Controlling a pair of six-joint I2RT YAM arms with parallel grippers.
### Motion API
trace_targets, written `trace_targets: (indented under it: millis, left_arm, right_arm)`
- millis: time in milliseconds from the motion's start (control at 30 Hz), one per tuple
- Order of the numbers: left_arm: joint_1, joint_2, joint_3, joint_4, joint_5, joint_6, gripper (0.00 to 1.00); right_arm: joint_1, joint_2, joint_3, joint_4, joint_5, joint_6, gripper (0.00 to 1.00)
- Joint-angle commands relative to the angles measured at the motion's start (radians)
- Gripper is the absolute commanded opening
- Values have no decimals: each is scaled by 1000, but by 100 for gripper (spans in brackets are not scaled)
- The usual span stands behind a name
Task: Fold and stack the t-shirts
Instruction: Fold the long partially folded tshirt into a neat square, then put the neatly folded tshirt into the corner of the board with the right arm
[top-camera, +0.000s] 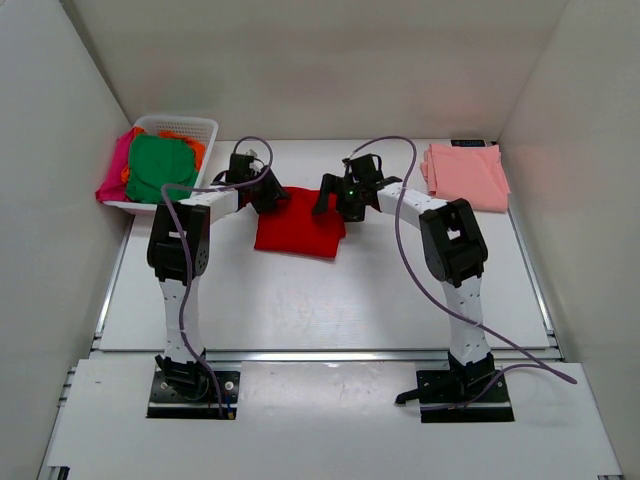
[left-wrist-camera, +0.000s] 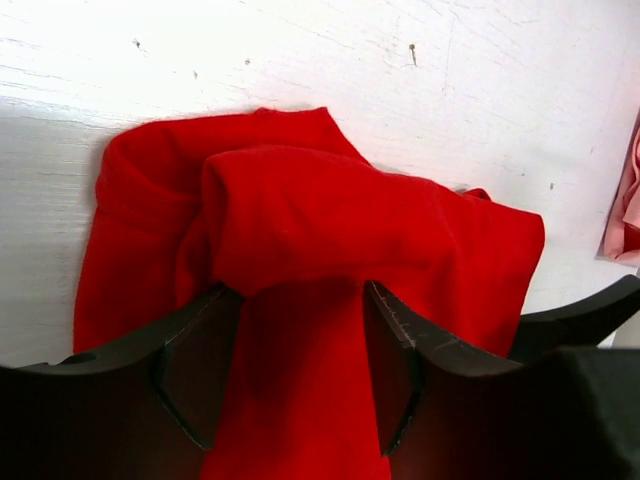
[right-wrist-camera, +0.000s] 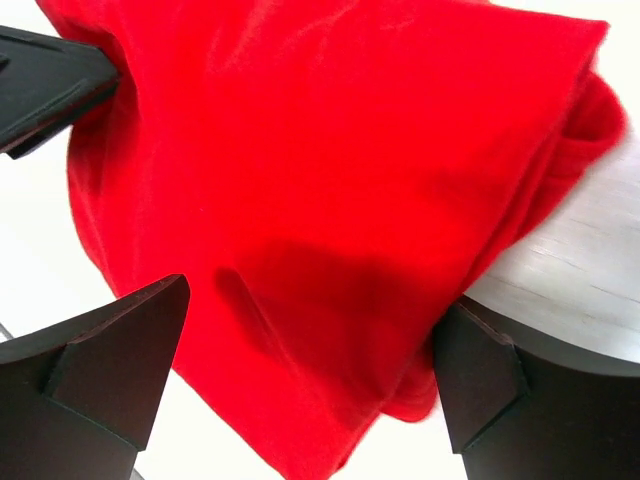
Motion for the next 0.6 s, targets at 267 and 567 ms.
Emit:
trace_targets:
  millis: [267,567]
  left_arm:
    - [0,21,-79,-78,3,0,64]
    - [25,-65,-137,-32,61,-16,67]
  right_arm:
    - [13,51,-56,158,-180,131,58]
    - [-96,100,96,78,-325,9,0]
